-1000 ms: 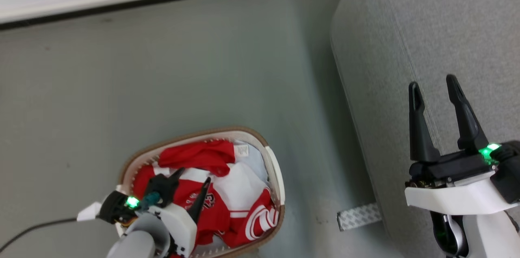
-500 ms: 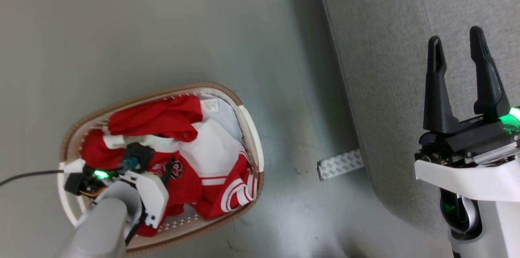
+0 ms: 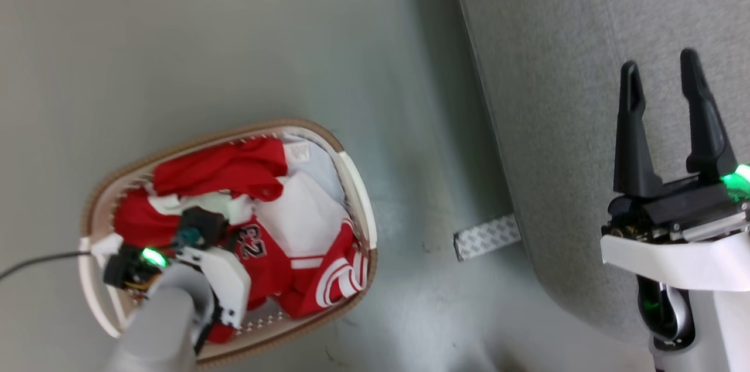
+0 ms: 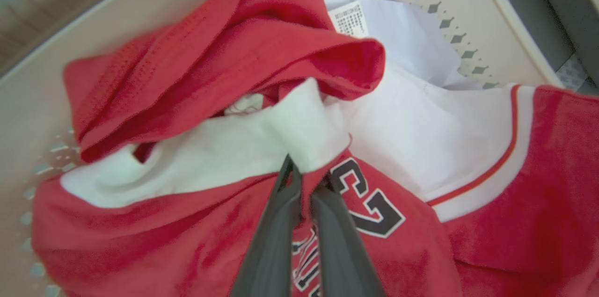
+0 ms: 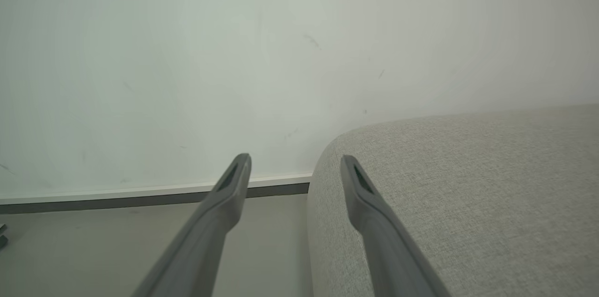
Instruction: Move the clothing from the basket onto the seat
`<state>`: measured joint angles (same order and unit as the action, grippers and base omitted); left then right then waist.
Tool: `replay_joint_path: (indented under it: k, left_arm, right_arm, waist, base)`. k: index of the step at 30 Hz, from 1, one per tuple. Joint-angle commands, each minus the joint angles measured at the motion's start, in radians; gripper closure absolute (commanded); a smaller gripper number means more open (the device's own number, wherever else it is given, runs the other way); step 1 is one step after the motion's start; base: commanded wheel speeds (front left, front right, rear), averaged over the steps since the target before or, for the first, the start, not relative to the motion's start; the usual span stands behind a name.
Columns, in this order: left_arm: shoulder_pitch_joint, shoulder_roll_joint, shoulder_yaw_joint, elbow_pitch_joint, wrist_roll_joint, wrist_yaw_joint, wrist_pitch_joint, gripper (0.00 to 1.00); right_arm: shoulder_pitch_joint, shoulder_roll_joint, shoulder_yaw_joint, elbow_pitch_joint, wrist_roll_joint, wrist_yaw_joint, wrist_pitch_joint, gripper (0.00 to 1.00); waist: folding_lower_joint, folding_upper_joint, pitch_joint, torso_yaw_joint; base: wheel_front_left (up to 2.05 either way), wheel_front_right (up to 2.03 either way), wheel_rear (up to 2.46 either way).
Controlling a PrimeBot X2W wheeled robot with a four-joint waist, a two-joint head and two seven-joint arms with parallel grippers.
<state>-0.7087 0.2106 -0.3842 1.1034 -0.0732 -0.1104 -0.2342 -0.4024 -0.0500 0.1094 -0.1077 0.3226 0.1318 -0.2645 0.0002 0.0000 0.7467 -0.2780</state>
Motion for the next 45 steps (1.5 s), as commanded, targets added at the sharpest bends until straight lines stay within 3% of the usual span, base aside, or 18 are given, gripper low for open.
replay_joint_path:
  k: [1,14,23,33,45]
  left_arm:
    - [0.038,-0.021,0.002,0.004,-0.020,-0.004,-0.017,1.00]
    - [0.257,-0.099,-0.089,-0.163,-0.094,-0.020,-0.031,1.00]
    - [0.378,-0.045,-0.111,-0.505,-0.212,-0.019,0.035,1.00]
    - [0.458,0.022,-0.055,-0.976,-0.250,0.060,0.181,1.00]
    - [0.406,0.035,-0.025,-1.164,-0.260,0.111,0.268,1.00]
  right_arm:
    - [0.027,-0.001,-0.007,0.014,-0.011,-0.002,0.000,0.00]
    - [0.190,-0.002,-0.038,0.111,-0.092,-0.002,0.000,0.00]
    - [0.298,-0.002,-0.052,0.157,-0.121,-0.002,0.000,0.00]
    - [0.357,-0.001,-0.015,0.168,-0.145,-0.002,0.000,0.00]
    - [0.345,-0.030,0.154,0.141,-0.163,-0.002,0.000,0.00]
  waist:
    - [-0.0002,0.0000,-0.086,0.037]
    - [-0.0002,0.0000,-0.474,0.206]
    - [-0.0002,0.0000,-0.669,0.291]
    - [-0.0002,0.0000,-0.764,0.310]
    - [-0.0002,0.0000,-0.791,0.275]
  base:
    - [0.00,0.00,0.00]
    - [0.00,0.00,0.00]
    - [0.00,0.00,0.00]
    - [0.00,0.00,0.00]
    - [0.00,0.00,0.00]
